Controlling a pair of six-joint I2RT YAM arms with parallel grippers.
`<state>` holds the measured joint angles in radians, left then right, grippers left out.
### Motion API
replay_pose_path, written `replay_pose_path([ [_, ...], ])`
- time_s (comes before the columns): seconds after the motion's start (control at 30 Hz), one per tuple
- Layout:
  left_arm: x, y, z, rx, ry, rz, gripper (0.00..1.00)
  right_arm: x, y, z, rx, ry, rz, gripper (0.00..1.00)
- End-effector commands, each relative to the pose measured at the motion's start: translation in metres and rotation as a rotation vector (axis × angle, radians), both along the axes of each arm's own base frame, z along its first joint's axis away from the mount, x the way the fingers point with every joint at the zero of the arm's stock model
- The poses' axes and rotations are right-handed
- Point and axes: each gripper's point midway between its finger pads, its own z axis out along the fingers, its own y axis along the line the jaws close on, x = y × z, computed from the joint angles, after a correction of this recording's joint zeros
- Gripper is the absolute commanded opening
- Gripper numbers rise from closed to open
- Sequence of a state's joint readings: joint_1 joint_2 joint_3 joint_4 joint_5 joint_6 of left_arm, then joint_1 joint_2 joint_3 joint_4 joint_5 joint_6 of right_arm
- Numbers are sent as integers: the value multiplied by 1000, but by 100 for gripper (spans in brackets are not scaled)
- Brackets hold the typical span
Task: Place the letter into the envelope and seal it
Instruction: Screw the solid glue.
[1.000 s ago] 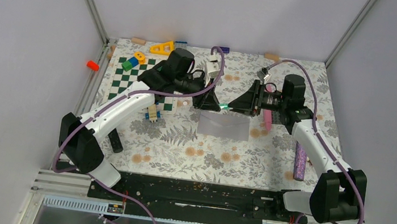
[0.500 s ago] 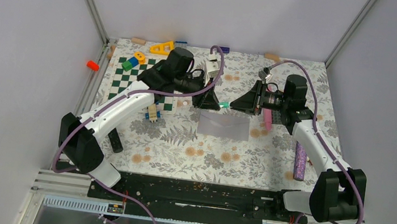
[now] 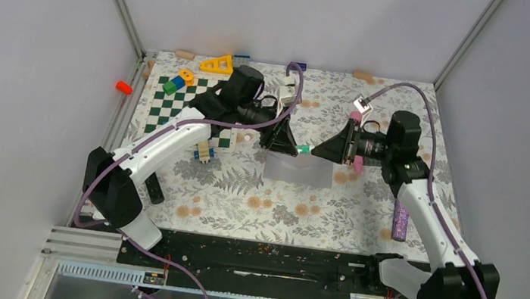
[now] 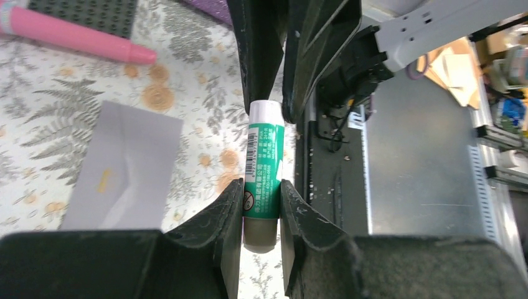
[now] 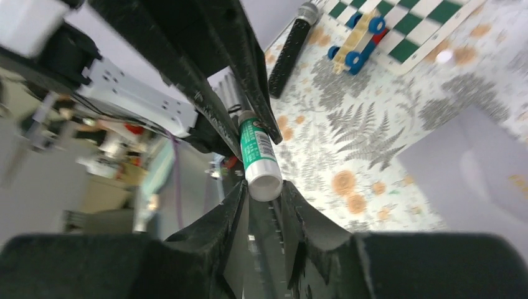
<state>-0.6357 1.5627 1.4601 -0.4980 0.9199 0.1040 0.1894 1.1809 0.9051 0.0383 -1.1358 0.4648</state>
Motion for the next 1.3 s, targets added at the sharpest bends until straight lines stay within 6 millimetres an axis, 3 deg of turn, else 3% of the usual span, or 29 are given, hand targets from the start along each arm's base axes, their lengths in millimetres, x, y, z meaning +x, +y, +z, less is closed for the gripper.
replay_pose_path([
  [0.0, -12, -11, 26, -109, 49, -93, 1, -6, -5, 8, -34, -405, 12, 25],
  [0.17, -17, -17, 26, -141, 135, -130, 3, -19, -5, 8, -21, -647, 36, 32],
  [0.23, -18, -18, 27, -148, 150, -136, 2, -21, -5, 7, -15, -679, 49, 47],
  [0.33, -16, -17, 29, -148, 127, -120, 2, -21, -5, 13, -14, -596, 45, 61],
  [0.43, -13, -14, 27, -126, 79, -86, 2, -22, -3, 21, -3, -424, 35, 67],
  [0.57, -5, -9, 21, -72, -22, -29, 2, -26, 0, 30, 47, -86, 64, 67],
  [0.67, 0, -5, 17, -39, -82, 5, 1, -19, 1, 32, 85, 145, 65, 67],
  [0.8, 4, -3, 16, -23, -121, 29, 0, -6, 3, 18, 103, 371, 61, 59],
  [0.97, 4, -1, 15, -8, -157, 43, 0, 0, 1, 6, 93, 427, 14, 54],
  [1.27, 3, -1, 12, 12, -181, 47, 0, 4, 1, 6, 99, 476, 6, 49],
])
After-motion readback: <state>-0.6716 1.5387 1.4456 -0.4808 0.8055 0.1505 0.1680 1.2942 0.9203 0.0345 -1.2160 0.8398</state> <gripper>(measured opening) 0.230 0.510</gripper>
